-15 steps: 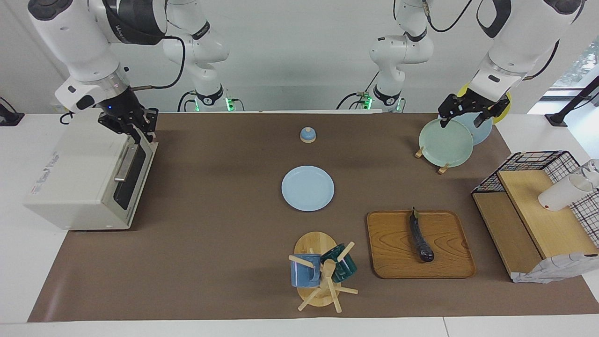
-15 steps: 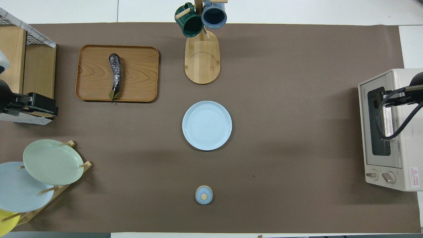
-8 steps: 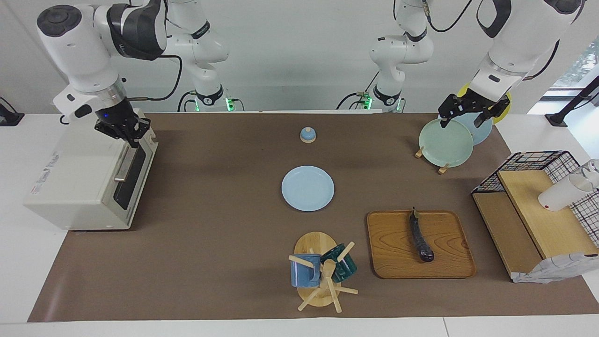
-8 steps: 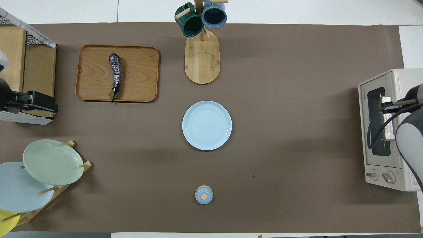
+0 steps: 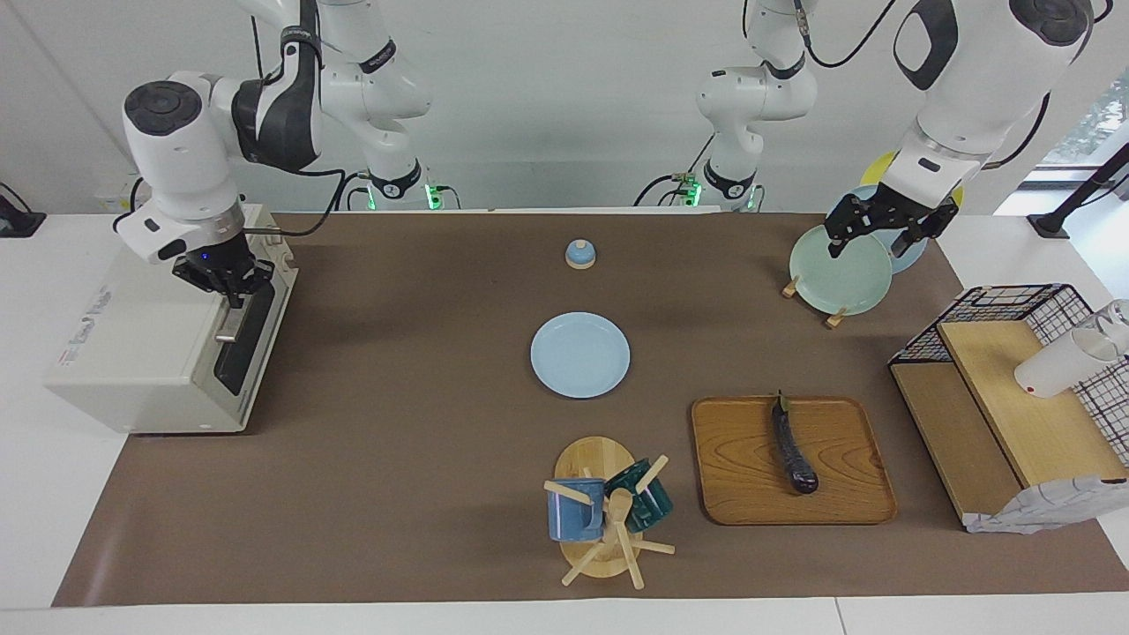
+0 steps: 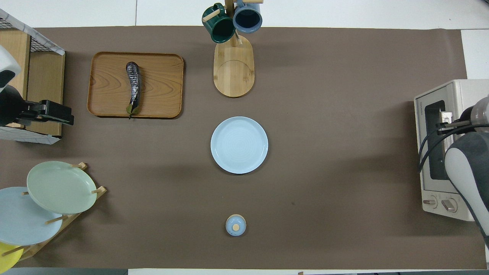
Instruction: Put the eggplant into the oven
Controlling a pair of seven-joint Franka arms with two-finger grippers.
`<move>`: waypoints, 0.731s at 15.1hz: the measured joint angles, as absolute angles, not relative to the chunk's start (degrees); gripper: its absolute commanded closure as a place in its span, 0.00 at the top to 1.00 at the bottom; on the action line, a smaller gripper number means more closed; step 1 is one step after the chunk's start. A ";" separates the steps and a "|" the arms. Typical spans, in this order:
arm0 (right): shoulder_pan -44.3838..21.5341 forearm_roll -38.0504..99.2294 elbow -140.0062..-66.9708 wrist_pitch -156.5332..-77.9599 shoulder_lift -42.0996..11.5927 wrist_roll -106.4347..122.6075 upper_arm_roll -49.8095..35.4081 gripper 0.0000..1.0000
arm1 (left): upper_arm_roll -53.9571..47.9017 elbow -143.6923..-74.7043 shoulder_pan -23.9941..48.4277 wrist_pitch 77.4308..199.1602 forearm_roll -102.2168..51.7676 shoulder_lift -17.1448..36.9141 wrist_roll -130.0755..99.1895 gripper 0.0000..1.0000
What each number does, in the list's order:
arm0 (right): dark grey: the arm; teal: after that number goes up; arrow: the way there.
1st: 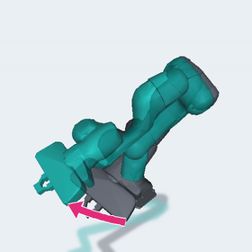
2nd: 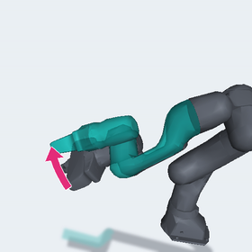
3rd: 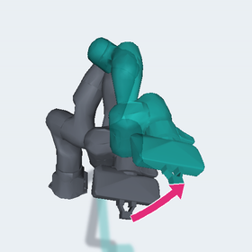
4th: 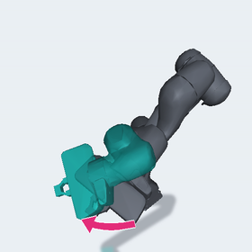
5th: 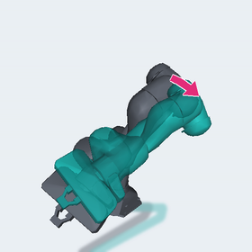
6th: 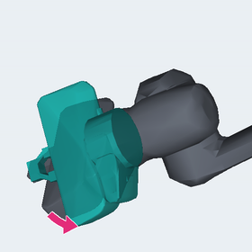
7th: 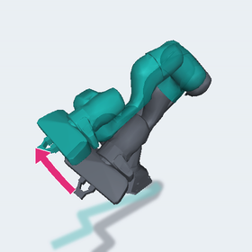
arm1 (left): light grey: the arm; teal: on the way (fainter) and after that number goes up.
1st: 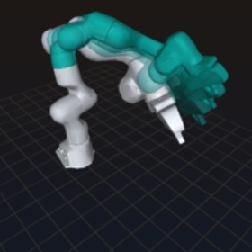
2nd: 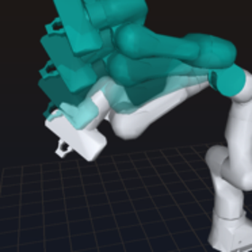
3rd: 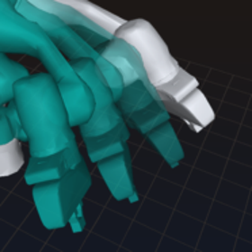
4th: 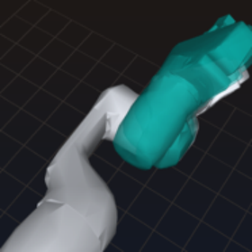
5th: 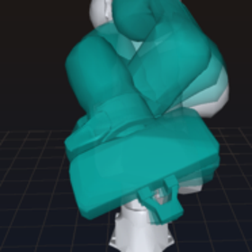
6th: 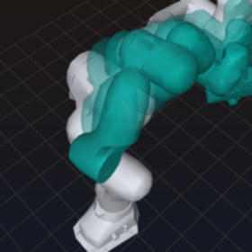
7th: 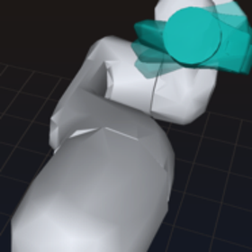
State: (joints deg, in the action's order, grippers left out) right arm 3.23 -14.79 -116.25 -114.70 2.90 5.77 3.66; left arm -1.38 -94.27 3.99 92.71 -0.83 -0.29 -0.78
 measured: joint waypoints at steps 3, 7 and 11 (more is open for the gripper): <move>3.41 -14.79 -116.74 -115.38 2.56 5.77 3.65 0.00 | -1.38 -94.42 3.99 94.70 -0.91 1.31 -0.78 1.00; 3.42 -14.36 -117.09 -115.79 2.56 5.36 3.63 0.00 | -1.39 -94.41 3.99 97.06 -1.91 3.74 -0.79 1.00; 2.53 -8.79 -118.64 -117.52 2.67 5.26 3.13 0.00 | -1.37 -93.46 3.97 99.13 -3.11 6.86 -0.79 1.00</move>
